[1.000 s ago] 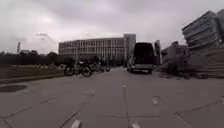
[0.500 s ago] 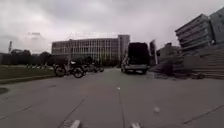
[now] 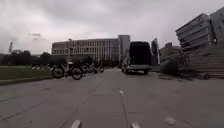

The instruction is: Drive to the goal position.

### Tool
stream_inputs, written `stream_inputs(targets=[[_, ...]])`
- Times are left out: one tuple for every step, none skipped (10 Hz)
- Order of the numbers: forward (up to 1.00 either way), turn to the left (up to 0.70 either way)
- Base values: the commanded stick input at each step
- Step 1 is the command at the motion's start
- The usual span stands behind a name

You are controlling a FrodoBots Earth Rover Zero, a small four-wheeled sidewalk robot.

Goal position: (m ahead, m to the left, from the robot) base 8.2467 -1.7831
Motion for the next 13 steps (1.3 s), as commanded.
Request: stream_inputs(targets=[[0.7, 0.0], [0.7, 0.0], [0.7, 0.0], [0.7, 0.0], [0.7, 0.0], [0.7, 0.0], [0.7, 0.0], [0.7, 0.0], [0.7, 0.0], [0.7, 0.0], [0.7, 0.0], [0.7, 0.0], [0.7, 0.0]])
